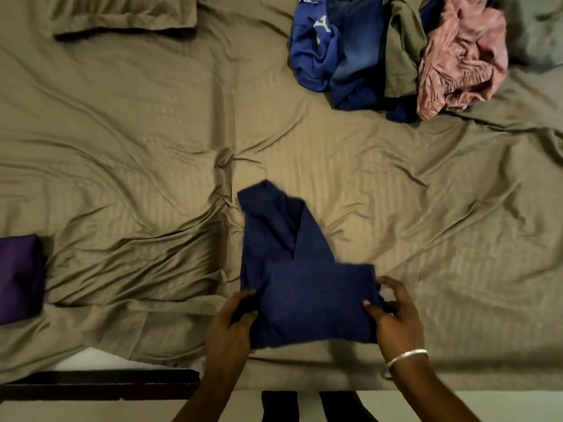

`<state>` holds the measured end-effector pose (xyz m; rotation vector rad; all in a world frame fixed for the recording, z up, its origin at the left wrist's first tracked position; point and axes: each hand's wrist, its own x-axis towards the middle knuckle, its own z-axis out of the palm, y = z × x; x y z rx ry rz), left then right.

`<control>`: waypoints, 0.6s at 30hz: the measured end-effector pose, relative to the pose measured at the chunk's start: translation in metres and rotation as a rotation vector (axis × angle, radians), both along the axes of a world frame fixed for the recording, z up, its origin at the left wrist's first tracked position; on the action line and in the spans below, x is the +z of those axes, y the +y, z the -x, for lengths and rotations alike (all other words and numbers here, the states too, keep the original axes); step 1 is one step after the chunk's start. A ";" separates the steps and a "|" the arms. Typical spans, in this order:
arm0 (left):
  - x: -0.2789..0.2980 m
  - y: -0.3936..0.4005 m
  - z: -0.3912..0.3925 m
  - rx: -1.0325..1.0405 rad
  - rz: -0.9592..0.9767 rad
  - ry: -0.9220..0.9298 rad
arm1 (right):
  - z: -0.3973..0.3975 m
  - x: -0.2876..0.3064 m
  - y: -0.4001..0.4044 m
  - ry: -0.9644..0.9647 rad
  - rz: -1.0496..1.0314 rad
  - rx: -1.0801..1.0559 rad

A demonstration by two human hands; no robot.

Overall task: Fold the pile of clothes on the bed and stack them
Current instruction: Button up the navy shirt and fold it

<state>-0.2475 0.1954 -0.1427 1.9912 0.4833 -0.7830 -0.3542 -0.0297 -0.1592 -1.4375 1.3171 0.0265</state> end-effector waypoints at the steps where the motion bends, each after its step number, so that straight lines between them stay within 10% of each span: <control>1: 0.009 0.003 -0.001 0.089 0.019 0.072 | 0.000 0.003 -0.005 -0.024 -0.114 -0.030; 6: 0.045 -0.009 -0.036 0.489 0.224 0.311 | -0.022 0.033 -0.033 -0.277 -0.738 -0.051; 11: 0.019 -0.037 -0.102 0.245 0.285 0.210 | -0.081 -0.001 -0.038 -0.130 -0.202 0.347; 15: -0.034 -0.058 -0.133 0.021 -0.061 -0.094 | -0.127 -0.045 -0.034 0.171 0.171 0.340; 18: -0.072 -0.073 -0.144 -0.107 -0.380 -0.256 | -0.149 -0.067 -0.019 0.047 0.128 0.130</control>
